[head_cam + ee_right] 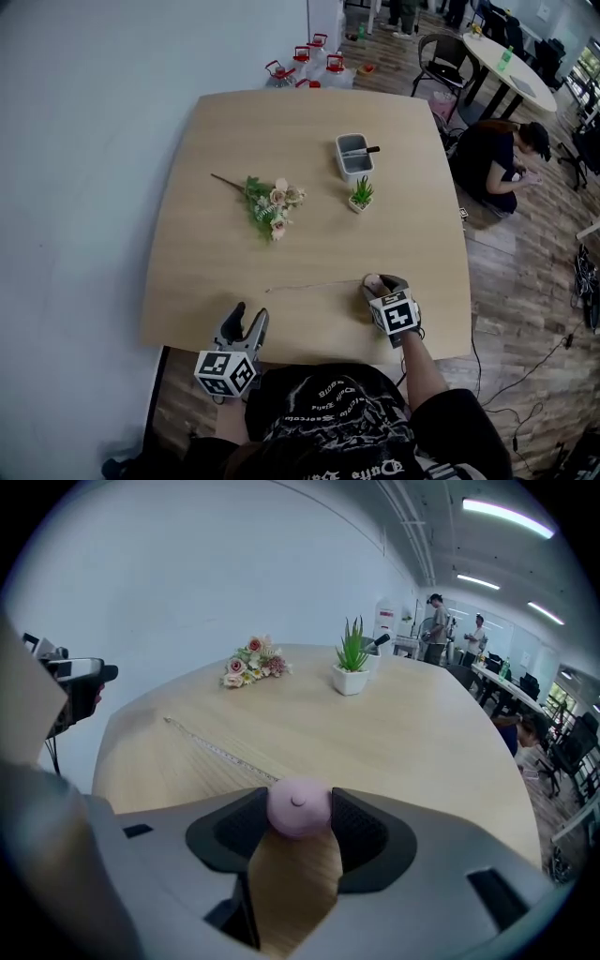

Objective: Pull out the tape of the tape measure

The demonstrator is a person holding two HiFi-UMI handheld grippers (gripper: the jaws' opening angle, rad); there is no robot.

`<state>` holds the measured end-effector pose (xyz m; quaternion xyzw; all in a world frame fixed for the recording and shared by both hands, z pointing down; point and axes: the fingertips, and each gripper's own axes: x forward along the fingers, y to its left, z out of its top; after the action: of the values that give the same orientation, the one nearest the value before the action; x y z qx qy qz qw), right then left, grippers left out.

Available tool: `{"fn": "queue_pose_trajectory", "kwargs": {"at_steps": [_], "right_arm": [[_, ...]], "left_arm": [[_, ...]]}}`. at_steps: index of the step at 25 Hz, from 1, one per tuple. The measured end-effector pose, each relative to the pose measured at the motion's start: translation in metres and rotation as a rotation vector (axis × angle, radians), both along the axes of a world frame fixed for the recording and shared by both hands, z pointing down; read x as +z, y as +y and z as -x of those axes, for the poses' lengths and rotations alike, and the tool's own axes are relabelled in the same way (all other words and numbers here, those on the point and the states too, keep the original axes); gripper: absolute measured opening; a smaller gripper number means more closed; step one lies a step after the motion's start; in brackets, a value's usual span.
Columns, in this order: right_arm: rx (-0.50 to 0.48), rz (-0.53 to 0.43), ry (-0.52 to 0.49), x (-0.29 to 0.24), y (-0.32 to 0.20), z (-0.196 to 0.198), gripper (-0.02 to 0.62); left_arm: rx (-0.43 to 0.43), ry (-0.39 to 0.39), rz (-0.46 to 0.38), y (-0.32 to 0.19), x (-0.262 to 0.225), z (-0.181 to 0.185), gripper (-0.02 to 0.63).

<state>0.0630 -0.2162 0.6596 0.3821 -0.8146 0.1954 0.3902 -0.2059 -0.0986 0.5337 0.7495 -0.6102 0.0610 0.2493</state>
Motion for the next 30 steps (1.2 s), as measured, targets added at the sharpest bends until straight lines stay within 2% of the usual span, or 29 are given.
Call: {"fn": "queue_pose_trajectory", "kwargs": {"at_steps": [7, 9, 14, 21, 30], "right_arm": [[0.011, 0.014, -0.04, -0.001, 0.0, 0.003, 0.232], [0.012, 0.024, -0.062, -0.004, 0.001, 0.006, 0.263], [0.028, -0.031, -0.127, -0.025, 0.001, 0.005, 0.276], [0.129, -0.193, -0.192, -0.088, 0.006, -0.018, 0.276], [0.214, -0.43, -0.214, -0.168, 0.034, -0.049, 0.275]], "left_arm": [[-0.001, -0.017, -0.002, 0.012, -0.001, -0.003, 0.23], [-0.002, -0.016, -0.001, 0.013, 0.0, -0.004, 0.23], [0.016, -0.017, -0.016, 0.009, -0.006, -0.012, 0.23], [0.095, -0.043, -0.05, -0.002, -0.017, -0.038, 0.23], [0.211, -0.056, -0.132, -0.014, -0.034, -0.073, 0.23]]}}
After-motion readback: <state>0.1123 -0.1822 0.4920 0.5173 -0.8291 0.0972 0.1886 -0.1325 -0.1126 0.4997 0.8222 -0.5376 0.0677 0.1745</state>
